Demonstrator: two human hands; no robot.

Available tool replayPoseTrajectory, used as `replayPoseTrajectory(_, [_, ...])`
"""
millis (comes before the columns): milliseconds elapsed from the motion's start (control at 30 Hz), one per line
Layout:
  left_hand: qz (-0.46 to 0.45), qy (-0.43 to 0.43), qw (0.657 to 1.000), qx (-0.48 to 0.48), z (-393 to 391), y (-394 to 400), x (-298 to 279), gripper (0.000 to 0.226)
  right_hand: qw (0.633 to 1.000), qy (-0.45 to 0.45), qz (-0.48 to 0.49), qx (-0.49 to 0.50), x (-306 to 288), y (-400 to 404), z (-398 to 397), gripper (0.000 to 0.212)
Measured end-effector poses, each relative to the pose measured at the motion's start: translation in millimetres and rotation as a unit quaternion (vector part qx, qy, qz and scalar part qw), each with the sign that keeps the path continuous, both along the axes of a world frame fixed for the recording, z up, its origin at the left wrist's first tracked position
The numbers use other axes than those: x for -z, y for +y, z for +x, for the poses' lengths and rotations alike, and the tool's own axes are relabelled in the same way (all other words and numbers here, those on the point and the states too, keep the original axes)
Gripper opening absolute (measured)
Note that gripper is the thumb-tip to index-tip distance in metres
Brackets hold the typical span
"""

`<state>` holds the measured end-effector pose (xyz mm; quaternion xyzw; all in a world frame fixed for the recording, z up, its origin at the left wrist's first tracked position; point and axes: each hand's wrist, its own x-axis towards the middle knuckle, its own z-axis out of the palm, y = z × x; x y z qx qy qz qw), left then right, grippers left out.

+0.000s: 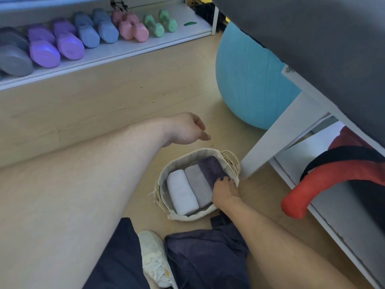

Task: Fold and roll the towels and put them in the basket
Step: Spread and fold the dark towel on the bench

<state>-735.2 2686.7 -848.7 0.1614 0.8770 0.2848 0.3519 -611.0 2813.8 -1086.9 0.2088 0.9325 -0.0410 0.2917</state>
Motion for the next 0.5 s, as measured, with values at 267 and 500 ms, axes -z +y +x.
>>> replayPoseTrajectory(267, [-0.021, 0.004, 1.0, 0.017, 2, 5, 2, 0.04, 0.997, -0.073, -0.012, -0.011, 2, -1, -13, 0.053])
replayPoseTrajectory(500, [-0.033, 0.003, 0.999, 0.024, 1, 5, 2, 0.043, 0.992, 0.031, -0.099, -0.075, 8, -14, -17, 0.072])
